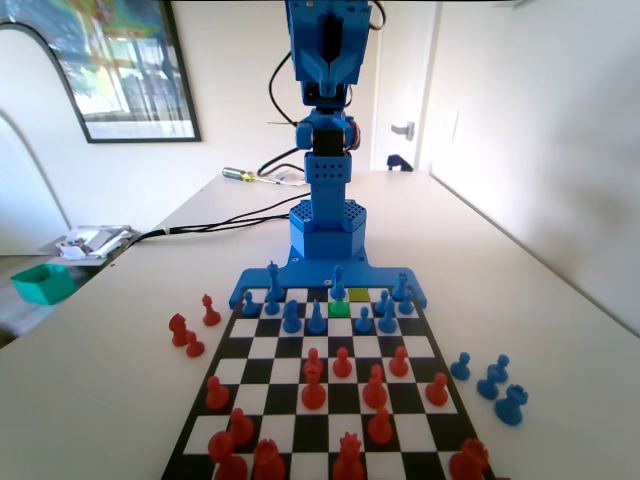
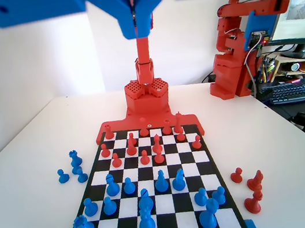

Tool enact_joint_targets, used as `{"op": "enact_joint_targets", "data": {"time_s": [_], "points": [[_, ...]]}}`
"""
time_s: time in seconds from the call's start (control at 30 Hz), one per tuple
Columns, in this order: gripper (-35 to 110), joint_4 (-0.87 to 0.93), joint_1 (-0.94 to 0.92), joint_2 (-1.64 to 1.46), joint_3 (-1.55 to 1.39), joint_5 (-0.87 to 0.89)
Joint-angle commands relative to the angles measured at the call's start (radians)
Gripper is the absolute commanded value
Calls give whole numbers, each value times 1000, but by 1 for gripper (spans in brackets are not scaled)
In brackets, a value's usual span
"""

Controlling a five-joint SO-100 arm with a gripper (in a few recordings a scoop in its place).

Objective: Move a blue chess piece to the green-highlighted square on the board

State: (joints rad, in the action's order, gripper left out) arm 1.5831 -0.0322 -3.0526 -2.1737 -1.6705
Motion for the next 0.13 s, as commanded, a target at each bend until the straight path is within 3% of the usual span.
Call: {"op": "enact_joint_targets", "data": {"time_s": [0.0,0.1], "points": [[1,-12,-3,-3,-8,-12],[1,-12,-3,-3,-8,-12]]}}
